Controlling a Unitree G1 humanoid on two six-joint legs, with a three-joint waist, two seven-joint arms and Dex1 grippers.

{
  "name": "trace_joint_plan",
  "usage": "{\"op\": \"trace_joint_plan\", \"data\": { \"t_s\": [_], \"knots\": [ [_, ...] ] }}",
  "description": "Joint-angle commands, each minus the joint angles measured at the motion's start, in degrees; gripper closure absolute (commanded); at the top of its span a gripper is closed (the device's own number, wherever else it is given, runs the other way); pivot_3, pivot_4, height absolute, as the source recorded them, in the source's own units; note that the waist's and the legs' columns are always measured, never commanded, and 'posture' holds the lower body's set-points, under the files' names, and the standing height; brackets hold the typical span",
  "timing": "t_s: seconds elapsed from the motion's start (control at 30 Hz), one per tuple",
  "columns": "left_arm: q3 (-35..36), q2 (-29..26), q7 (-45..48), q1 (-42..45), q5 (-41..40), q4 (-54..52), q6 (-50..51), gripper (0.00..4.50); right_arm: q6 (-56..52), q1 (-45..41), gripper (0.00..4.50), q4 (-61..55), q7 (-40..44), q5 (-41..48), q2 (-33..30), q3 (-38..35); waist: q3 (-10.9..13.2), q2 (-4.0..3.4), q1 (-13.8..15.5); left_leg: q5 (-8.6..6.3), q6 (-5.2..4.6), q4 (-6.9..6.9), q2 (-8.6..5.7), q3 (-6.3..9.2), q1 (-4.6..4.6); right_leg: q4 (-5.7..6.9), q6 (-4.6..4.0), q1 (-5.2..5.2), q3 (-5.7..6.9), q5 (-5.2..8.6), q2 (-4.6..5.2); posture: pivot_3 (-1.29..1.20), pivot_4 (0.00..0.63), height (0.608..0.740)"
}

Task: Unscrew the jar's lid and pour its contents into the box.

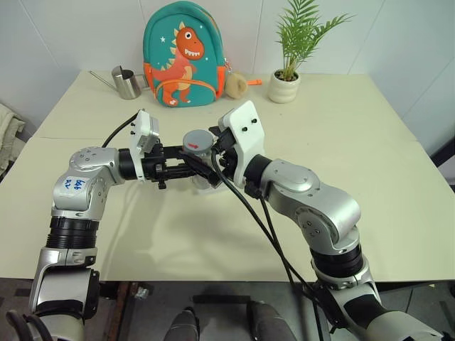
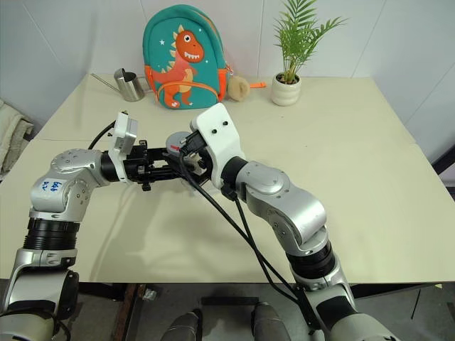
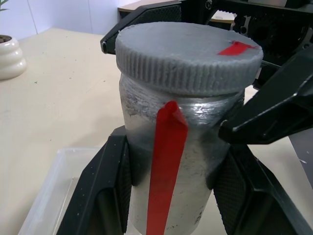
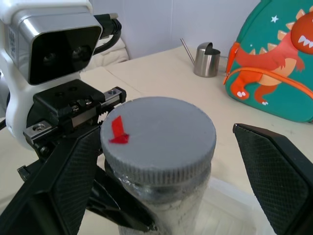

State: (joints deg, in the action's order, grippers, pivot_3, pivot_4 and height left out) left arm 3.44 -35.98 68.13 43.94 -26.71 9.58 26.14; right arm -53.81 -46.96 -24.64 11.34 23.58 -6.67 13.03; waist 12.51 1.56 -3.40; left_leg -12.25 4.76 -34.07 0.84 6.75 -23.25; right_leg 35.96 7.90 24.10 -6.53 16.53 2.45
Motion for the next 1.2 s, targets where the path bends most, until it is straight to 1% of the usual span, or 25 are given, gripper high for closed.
{"op": "trace_joint_plan", "data": {
  "t_s": [0.03, 0.2, 0.53, 0.63, 0.67, 0.73, 0.77, 0.97, 1.07, 1.2],
  "knots": [
    [0.47, -0.57, 0.52, 0.39, -0.60, -1.28, -0.77, 2.64, 2.55, -1.08, 0.00, -1.26, 0.42, -0.86, 0.95, -0.69, 0.00, 0.00, -0.01, 0.00, 0.00, 0.00, 0.00, 0.00, 0.00, 0.00, 0.00, 0.00, 0.00, 0.00, 0.00, 0.00, 0.150, 0.740],
    [0.28, -0.70, 0.83, 0.35, -0.50, -1.29, -0.55, 2.64, 4.37, -1.21, 0.00, -0.90, 0.97, -1.37, 1.35, -1.15, 0.00, 0.00, -0.05, 0.00, 0.00, 0.01, 0.01, 0.00, 0.00, 0.02, 0.00, 0.03, 0.00, 0.00, -0.01, 0.00, 0.150, 0.740],
    [0.44, -0.55, 0.73, 0.52, -0.43, -1.22, -1.16, 2.64, 3.33, -0.90, 0.00, -0.69, 2.59, -0.71, 1.76, -1.04, 0.00, 0.00, -0.03, 0.00, 0.00, 0.02, 0.01, 0.00, -0.01, 0.01, -0.01, 0.03, 0.00, 0.00, -0.01, 0.00, 0.150, 0.740],
    [0.48, -0.51, 0.66, 0.52, -0.48, -1.29, -1.18, 2.64, 3.69, -0.76, 0.63, -0.92, 3.19, -0.68, 1.83, -0.99, 0.00, 0.00, -0.04, 0.00, 0.00, 0.02, 0.01, 0.00, -0.01, 0.01, -0.01, 0.03, 0.00, 0.00, -0.01, 0.00, 0.150, 0.740],
    [0.48, -0.51, 0.64, 0.51, -0.49, -1.33, -1.17, 2.64, 3.71, -0.73, 0.92, -0.97, 3.29, -0.71, 1.85, -1.01, 0.00, 0.00, -0.04, 0.00, 0.00, 0.02, 0.01, 0.00, -0.01, 0.01, -0.01, 0.03, 0.00, 0.01, -0.01, 0.00, 0.150, 0.740],
    [0.54, -0.48, 0.63, 0.40, -0.63, -1.41, -1.07, 2.64, 4.16, -0.89, 1.67, -1.07, 3.80, -0.59, 1.91, -1.29, 0.00, 0.00, -0.05, 0.00, 0.00, 0.02, 0.01, 0.00, -0.01, 0.01, -0.01, 0.03, 0.00, 0.01, -0.01, 0.00, 0.150, 0.740],
    [0.55, -0.49, 0.64, 0.39, -0.68, -1.40, -1.06, 2.64, 4.29, -0.96, 1.93, -1.06, 3.96, -0.56, 1.94, -1.37, 0.00, 0.00, -0.03, 0.00, 0.00, 0.02, 0.01, 0.00, -0.01, 0.01, -0.01, 0.03, 0.00, 0.01, -0.01, 0.00, 0.150, 0.740],
    [0.63, -0.62, 1.24, -0.13, -0.80, -0.82, -1.55, 2.64, 4.39, -1.80, 1.94, -1.22, 6.92, 1.84, 2.03, -2.53, 0.00, 0.00, -0.04, 0.00, 0.00, 0.03, 0.01, 0.00, -0.01, 0.01, -0.01, 0.04, 0.00, 0.01, -0.01, 0.00, 0.150, 0.740],
    [0.63, -0.57, 2.07, -0.12, -0.77, 0.05, -2.14, 2.64, 3.83, -2.16, 1.94, -1.85, 11.02, 4.67, 1.24, -2.77, 0.00, 0.00, -0.02, 0.00, 0.00, 0.02, 0.00, 0.00, -0.02, 0.00, -0.01, 0.04, 0.00, 0.01, -0.01, 0.00, 0.150, 0.740],
    [0.34, -0.52, 4.06, 0.66, -0.32, 2.41, -3.33, 2.64, 3.79, -2.88, 1.94, -2.43, 18.80, 8.57, -1.05, -2.66, 0.00, 0.00, -0.03, 0.00, 0.00, 0.03, 0.00, 0.00, -0.02, -0.01, -0.01, 0.04, 0.00, 0.01, 0.00, 0.00, 0.150, 0.740]
  ]
}}
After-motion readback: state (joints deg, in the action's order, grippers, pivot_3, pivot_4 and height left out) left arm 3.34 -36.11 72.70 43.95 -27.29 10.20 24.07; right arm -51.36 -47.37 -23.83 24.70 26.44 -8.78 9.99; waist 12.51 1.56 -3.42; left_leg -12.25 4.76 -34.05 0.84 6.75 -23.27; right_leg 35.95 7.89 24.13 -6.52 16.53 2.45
